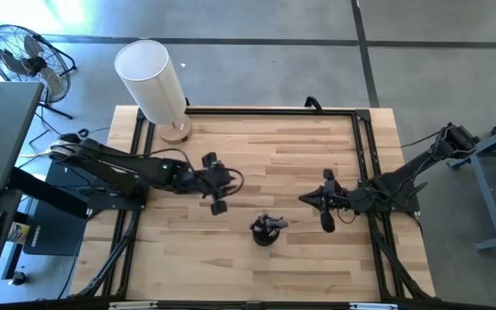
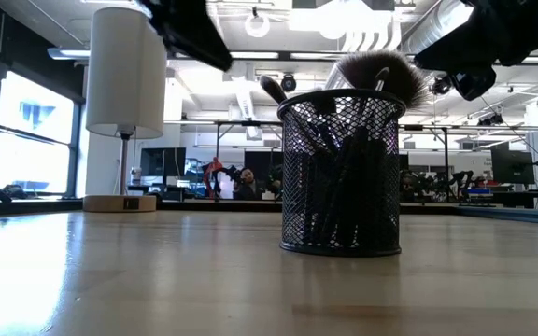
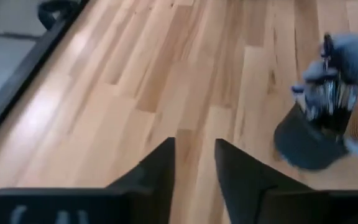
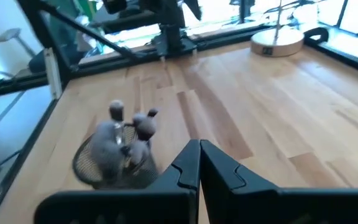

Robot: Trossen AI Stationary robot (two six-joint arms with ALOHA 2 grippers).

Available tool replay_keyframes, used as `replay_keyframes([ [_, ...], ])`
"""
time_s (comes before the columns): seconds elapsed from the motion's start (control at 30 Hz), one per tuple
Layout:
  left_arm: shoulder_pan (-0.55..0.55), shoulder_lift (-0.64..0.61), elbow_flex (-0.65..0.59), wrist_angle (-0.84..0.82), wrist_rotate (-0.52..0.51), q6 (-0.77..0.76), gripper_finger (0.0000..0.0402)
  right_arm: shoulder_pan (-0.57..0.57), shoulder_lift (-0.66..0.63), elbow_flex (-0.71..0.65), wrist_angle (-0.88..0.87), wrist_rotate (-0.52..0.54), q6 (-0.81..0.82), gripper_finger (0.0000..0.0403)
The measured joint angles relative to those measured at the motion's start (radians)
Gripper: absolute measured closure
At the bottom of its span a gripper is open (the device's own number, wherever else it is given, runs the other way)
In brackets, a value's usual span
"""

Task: Pick & Place Makeup Supplies
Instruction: Return to Home Position

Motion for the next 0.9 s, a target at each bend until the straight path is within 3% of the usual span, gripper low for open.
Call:
replay_keyframes([
  [0.13, 0.0, -0.098, -0.059, 0.005, 0.017, 0.083, 0.0334, 0.0, 0.0, 0.0, 0.011, 0.061, 0.001, 0.0399],
  [0.3, 0.0, -0.278, -0.225, 0.072, 0.02, 0.106, 0.0372, 0.0, 0.0, 0.0, 0.036, 0.145, 0.002, 0.0401],
  [0.6, 0.004, -0.64, -0.607, 0.371, 0.09, 0.135, 0.0389, -0.062, 0.0, 0.0, 0.073, 0.192, 0.058, 0.0401],
  [0.73, 0.094, -0.719, -0.707, 0.453, 0.243, 0.151, 0.0389, -0.099, 0.0, 0.0, 0.087, 0.192, 0.094, 0.0399],
  [0.9, 0.254, -0.73, -0.767, 0.471, 0.459, 0.15, 0.0389, -0.124, 0.0, 0.0, 0.1, 0.191, 0.098, 0.0402],
])
